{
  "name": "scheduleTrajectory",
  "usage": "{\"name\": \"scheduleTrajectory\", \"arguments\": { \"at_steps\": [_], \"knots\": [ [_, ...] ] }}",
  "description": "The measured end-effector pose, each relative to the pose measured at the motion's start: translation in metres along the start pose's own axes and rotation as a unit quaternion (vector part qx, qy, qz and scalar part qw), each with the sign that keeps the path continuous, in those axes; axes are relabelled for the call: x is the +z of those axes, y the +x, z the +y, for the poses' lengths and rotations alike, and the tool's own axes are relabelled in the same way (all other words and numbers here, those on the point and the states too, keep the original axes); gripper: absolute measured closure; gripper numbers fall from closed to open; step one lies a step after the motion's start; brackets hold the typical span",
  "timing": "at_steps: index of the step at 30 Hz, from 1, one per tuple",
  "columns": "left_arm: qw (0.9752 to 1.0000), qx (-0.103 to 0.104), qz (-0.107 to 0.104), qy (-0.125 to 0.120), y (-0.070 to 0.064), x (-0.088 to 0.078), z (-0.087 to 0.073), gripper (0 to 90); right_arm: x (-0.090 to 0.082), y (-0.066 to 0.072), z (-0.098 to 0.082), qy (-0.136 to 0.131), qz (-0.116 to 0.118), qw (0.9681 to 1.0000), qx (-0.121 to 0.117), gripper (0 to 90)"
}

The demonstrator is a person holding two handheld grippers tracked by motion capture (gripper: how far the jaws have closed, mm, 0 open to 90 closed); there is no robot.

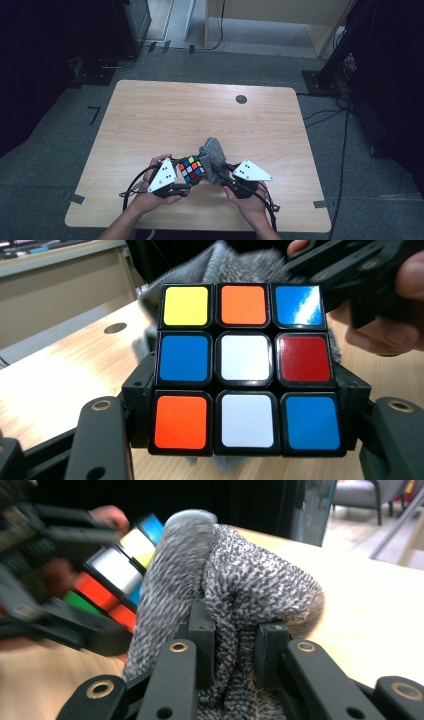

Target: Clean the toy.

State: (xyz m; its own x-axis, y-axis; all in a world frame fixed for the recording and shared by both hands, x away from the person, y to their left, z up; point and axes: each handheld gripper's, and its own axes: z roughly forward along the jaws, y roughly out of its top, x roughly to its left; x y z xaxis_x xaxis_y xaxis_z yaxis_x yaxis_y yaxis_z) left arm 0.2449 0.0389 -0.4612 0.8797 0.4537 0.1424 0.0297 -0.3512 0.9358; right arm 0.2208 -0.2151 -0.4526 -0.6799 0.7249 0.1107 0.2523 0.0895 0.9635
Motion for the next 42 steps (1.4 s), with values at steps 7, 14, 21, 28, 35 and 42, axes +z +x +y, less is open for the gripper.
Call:
{"name": "scheduleTrajectory", "arguments": {
  "at_steps": [7,14,21,28,35,42],
  "knots": [
    [0.9998,-0.002,-0.016,-0.011,-0.006,0.0,0.002,33.9,0.003,0.005,-0.001,-0.003,-0.003,0.9999,0.01,75.3],
    [0.9999,0.0,-0.009,0.004,-0.003,0.003,-0.002,33.9,-0.003,0.006,0.006,-0.027,0.022,0.9991,0.023,74.6],
    [0.9987,-0.043,-0.015,-0.023,0.003,-0.003,0.001,33.9,0.005,0.005,-0.005,0.008,-0.033,0.9986,-0.04,75.0],
    [0.9862,-0.144,-0.028,-0.075,0.024,-0.014,0.0,33.9,0.01,0.008,-0.011,-0.002,0.015,0.9995,-0.027,75.4],
    [0.9804,-0.169,-0.041,-0.091,0.028,-0.017,0.001,33.9,0.024,0.03,-0.021,0.04,0.058,0.9948,-0.073,75.7],
    [0.9805,-0.168,-0.059,-0.084,0.025,-0.013,0.002,33.9,0.014,0.014,-0.012,0.004,0.032,0.9987,-0.041,76.5]
  ]
}}
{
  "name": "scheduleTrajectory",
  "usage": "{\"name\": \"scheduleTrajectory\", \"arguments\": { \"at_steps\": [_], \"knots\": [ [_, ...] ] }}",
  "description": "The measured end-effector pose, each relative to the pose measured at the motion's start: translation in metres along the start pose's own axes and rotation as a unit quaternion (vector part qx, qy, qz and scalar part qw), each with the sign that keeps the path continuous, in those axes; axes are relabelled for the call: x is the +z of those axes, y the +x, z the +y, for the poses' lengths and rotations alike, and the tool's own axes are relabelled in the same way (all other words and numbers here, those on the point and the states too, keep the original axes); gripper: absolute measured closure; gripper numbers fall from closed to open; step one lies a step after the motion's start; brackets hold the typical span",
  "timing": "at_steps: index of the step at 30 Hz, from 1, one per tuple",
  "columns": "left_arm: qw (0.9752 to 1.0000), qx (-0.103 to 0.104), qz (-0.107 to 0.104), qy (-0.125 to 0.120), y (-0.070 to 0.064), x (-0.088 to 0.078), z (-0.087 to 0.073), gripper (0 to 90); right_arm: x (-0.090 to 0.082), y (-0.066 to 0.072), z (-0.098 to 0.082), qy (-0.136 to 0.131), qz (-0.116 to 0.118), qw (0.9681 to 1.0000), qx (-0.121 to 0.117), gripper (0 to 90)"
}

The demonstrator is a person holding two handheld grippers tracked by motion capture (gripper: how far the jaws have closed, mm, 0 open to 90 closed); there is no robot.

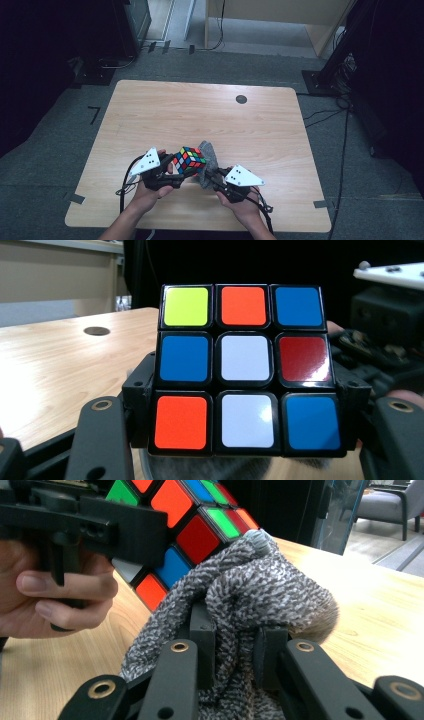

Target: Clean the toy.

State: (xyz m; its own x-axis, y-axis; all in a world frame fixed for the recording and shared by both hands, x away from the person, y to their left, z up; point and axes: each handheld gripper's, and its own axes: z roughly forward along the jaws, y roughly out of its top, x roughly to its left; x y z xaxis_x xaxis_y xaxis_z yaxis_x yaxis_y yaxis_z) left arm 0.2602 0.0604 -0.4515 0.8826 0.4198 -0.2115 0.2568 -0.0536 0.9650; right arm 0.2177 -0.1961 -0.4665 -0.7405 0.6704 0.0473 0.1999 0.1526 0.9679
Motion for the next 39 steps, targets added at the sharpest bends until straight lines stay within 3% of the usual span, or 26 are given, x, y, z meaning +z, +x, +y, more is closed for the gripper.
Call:
{"name": "scheduleTrajectory", "arguments": {
  "at_steps": [6,8,12,14,18,20,23,25,27,30,32,37,39],
  "knots": [
    [1.0,-0.007,0.002,-0.003,0.001,-0.001,0.0,33.9,0.012,0.016,-0.008,0.048,0.027,0.9969,-0.056,76.5],
    [1.0,-0.007,0.003,-0.002,0.002,-0.001,0.001,33.9,0.011,0.013,-0.006,0.048,0.02,0.9972,-0.053,76.5],
    [1.0,-0.005,0.0,-0.001,0.001,0.0,0.0,33.9,0.0,0.001,0.0,0.004,-0.007,0.9997,-0.022,76.2],
    [1.0,-0.006,-0.003,-0.001,0.001,0.0,0.0,33.9,0.001,0.005,0.0,0.005,-0.006,0.9991,-0.041,75.8],
    [0.9999,-0.01,0.002,-0.004,0.002,-0.002,0.001,33.9,0.013,0.022,-0.008,0.049,0.018,0.9952,-0.083,75.8],
    [0.9999,-0.011,0.004,-0.008,0.002,-0.003,0.001,33.9,0.014,0.023,-0.008,0.05,0.018,0.9955,-0.078,75.8],
    [0.9999,-0.011,0.006,-0.007,0.002,-0.002,0.001,33.9,0.006,0.013,-0.004,0.021,0.001,0.999,-0.039,76.1],
    [0.9999,-0.012,0.005,-0.006,0.001,0.0,0.0,33.9,0.002,0.008,-0.001,0.006,-0.008,0.9997,-0.022,76.1],
    [0.9999,-0.012,0.002,-0.004,0.001,0.0,0.0,33.9,0.004,0.011,-0.002,0.012,-0.009,0.999,-0.041,76.1],
    [0.9999,-0.014,0.003,-0.006,0.002,-0.001,0.0,33.9,0.011,0.019,-0.007,0.04,0.007,0.9972,-0.063,75.9],
    [0.9998,-0.017,0.002,-0.009,0.002,-0.002,0.001,33.9,0.011,0.019,-0.006,0.042,0.006,0.9963,-0.075,75.9],
    [0.9999,-0.016,-0.001,-0.003,0.0,0.002,-0.001,33.9,-0.001,0.002,0.001,0.004,-0.012,0.9994,-0.033,75.8],
    [0.9998,-0.018,-0.002,-0.005,0.0,0.002,-0.001,33.9,0.001,0.006,-0.001,0.011,-0.007,0.9989,-0.044,75.6]
  ]
}}
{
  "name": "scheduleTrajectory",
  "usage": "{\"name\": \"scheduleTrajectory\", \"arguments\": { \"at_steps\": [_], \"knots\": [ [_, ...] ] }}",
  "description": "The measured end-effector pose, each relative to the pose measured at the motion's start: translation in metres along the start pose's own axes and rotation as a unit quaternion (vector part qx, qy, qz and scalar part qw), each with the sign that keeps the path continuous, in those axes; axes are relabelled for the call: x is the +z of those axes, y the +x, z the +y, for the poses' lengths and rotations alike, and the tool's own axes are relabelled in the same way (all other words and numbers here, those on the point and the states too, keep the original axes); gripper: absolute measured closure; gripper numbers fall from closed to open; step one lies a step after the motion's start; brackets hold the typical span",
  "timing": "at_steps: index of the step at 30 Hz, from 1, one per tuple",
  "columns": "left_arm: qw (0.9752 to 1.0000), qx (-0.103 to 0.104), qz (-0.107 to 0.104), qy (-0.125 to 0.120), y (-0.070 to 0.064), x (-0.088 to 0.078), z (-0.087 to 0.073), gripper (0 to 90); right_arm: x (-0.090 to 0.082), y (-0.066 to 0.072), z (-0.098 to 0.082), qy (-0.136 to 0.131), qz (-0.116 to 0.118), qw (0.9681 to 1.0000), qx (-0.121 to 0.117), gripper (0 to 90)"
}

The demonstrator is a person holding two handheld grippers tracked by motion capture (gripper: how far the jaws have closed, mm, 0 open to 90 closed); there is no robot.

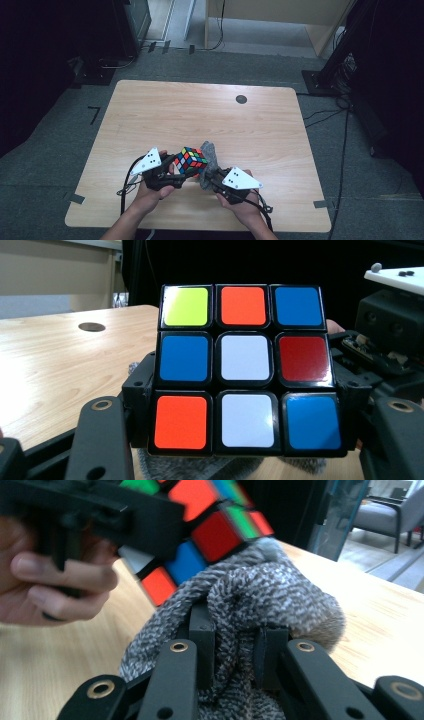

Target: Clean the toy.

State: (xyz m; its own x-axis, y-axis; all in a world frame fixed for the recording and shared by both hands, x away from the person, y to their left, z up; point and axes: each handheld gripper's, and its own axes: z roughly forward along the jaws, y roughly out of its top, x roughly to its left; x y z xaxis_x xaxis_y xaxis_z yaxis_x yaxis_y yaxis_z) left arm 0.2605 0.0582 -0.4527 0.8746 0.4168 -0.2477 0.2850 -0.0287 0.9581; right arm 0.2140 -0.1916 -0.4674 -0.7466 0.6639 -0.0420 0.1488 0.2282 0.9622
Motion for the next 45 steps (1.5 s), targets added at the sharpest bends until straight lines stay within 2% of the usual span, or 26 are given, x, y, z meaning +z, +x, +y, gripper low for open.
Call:
{"name": "scheduleTrajectory", "arguments": {
  "at_steps": [3,4,6,7,9,10,11,13,15,19,20,22,24,26,27,28,30,31,33,35,36,37,39,41,43,45],
  "knots": [
    [0.9999,-0.009,0.002,-0.009,0.002,-0.001,0.001,33.9,0.009,0.01,-0.006,0.026,0.026,0.9993,-0.002,75.2],
    [0.9997,-0.019,0.003,-0.017,0.003,-0.001,0.001,33.9,0.012,0.013,-0.008,0.03,0.034,0.999,0.001,75.2],
    [0.9989,-0.036,0.005,-0.027,0.003,0.0,0.0,33.9,0.018,0.019,-0.012,0.032,0.058,0.9975,0.022,75.2],
    [0.9989,-0.038,0.007,-0.027,0.003,0.001,-0.001,33.9,0.02,0.021,-0.012,0.027,0.072,0.9964,0.035,75.1],
    [0.9991,-0.035,0.009,-0.02,-0.001,0.006,-0.003,33.8,0.021,0.027,-0.01,0.001,0.101,0.993,0.061,75.2],
    [0.9993,-0.032,0.006,-0.018,-0.004,0.009,-0.005,33.9,0.022,0.028,-0.009,-0.013,0.112,0.9902,0.083,75.2],
    [0.9993,-0.032,0.007,-0.02,-0.005,0.01,-0.005,33.9,0.022,0.027,-0.007,-0.031,0.125,0.9841,0.122,75.5],
    [0.999,-0.034,0.013,-0.025,-0.006,0.01,-0.005,33.9,0.024,0.025,-0.01,-0.038,0.126,0.9769,0.168,75.7],
    [0.9988,-0.036,0.016,-0.028,-0.004,0.008,-0.004,33.9,0.024,0.021,-0.017,-0.041,0.112,0.9715,0.205,75.7],
    [0.9982,-0.043,0.021,-0.037,0.0,0.003,-0.002,33.9,0.021,0.004,-0.028,-0.039,0.056,0.9605,0.27,75.7],
    [0.9981,-0.044,0.022,-0.038,0.001,0.003,-0.002,33.9,0.019,0.001,-0.03,-0.04,0.04,0.9604,0.273,75.7],
    [0.9981,-0.044,0.022,-0.036,0.001,0.004,-0.003,33.8,0.017,-0.002,-0.03,-0.038,0.032,0.9633,0.264,75.6],
    [0.9983,-0.045,0.021,-0.032,0.0,0.006,-0.004,33.9,0.019,0.004,-0.027,-0.032,0.051,0.9685,0.241,75.3],
    [0.9985,-0.043,0.018,-0.03,-0.002,0.007,-0.005,33.8,0.023,0.017,-0.023,-0.024,0.07,0.9735,0.216,74.9],
    [0.9986,-0.041,0.018,-0.029,-0.003,0.008,-0.005,33.9,0.025,0.021,-0.022,-0.022,0.084,0.9741,0.209,74.8],
    [0.9987,-0.039,0.018,-0.027,-0.003,0.008,-0.005,33.8,0.026,0.024,-0.021,-0.027,0.092,0.9728,0.211,74.8],
    [0.9986,-0.04,0.02,-0.029,-0.002,0.007,-0.005,33.9,0.023,0.02,-0.019,-0.038,0.089,0.9696,0.225,75.1],
    [0.9982,-0.044,0.022,-0.034,-0.002,0.006,-0.004,33.9,0.021,0.015,-0.019,-0.039,0.081,0.9692,0.229,75.1],
    [0.9977,-0.051,0.023,-0.038,0.001,0.004,-0.003,33.9,0.017,0.005,-0.021,-0.033,0.052,0.9735,0.22,75.2],
    [0.9977,-0.051,0.03,-0.034,0.004,0.001,-0.003,33.9,0.012,-0.003,-0.023,-0.025,0.008,0.9811,0.192,74.9],
    [0.9975,-0.054,0.032,-0.032,0.005,0.001,-0.003,33.9,0.01,-0.007,-0.022,-0.021,-0.016,0.9855,0.167,74.6],
    [0.9973,-0.058,0.033,-0.03,0.007,0.001,-0.003,33.9,0.007,-0.012,-0.021,-0.018,-0.037,0.9883,0.147,73.8],
    [0.9968,-0.065,0.037,-0.026,0.009,0.001,-0.003,33.9,0.004,-0.023,-0.02,-0.012,-0.062,0.9902,0.124,69.8],
    [0.9963,-0.073,0.041,-0.019,0.011,0.002,-0.004,33.9,0.003,-0.033,-0.021,0.009,-0.069,0.9918,0.107,61.3],
    [0.9951,-0.086,0.048,-0.01,0.014,0.003,-0.004,33.9,0.002,-0.043,-0.023,0.028,-0.055,0.9923,0.107,50.5],
    [0.9932,-0.103,0.052,-0.003,0.019,0.002,-0.003,33.9,-0.001,-0.048,-0.022,0.036,-0.063,0.9932,0.091,42.5]
  ]
}}
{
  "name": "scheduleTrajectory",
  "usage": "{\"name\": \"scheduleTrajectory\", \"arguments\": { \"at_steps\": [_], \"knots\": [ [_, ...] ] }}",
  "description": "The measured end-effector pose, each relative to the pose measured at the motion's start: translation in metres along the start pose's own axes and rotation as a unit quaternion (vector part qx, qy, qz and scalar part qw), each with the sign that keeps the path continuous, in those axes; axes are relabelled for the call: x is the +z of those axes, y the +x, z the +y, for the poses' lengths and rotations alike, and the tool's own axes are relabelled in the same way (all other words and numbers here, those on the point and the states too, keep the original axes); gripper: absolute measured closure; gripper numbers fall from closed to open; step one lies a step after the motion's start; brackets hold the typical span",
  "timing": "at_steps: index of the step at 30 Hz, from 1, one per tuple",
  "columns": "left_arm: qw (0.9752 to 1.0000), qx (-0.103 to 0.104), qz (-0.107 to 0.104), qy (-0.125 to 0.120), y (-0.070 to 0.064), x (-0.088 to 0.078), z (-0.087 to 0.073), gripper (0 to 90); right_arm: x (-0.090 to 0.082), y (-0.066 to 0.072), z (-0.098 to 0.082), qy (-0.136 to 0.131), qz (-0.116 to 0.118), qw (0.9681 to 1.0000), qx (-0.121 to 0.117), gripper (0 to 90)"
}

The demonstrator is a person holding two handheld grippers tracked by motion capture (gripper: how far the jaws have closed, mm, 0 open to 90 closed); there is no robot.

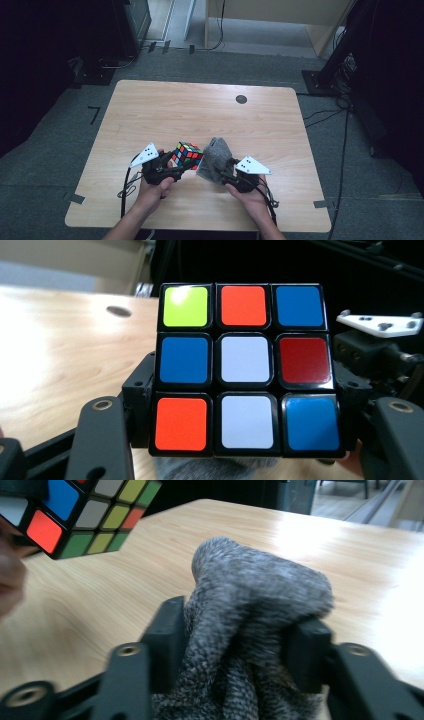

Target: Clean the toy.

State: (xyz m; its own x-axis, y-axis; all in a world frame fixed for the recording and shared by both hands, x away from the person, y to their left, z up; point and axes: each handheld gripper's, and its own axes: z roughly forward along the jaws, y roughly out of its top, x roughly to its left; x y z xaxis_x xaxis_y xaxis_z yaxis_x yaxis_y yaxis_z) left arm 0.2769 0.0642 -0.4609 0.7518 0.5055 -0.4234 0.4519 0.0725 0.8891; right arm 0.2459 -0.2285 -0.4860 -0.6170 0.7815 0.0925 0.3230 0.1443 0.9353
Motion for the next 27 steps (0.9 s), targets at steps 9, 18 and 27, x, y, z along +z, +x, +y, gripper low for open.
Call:
{"name": "scheduleTrajectory", "arguments": {
  "at_steps": [9,18,27],
  "knots": [
    [0.9998,-0.007,0.017,0.01,0.007,-0.005,0.006,34.0,-0.006,0.009,0.014,0.02,-0.045,0.9966,-0.067,28.9],
    [0.9997,-0.004,0.017,0.014,0.009,-0.005,0.006,34.0,0.003,-0.012,-0.008,0.107,-0.056,0.9906,-0.064,69.8],
    [0.9998,0.003,0.004,0.021,0.004,0.006,0.006,34.0,0.007,0.005,-0.016,0.085,-0.012,0.9904,-0.108,51.3]
  ]
}}
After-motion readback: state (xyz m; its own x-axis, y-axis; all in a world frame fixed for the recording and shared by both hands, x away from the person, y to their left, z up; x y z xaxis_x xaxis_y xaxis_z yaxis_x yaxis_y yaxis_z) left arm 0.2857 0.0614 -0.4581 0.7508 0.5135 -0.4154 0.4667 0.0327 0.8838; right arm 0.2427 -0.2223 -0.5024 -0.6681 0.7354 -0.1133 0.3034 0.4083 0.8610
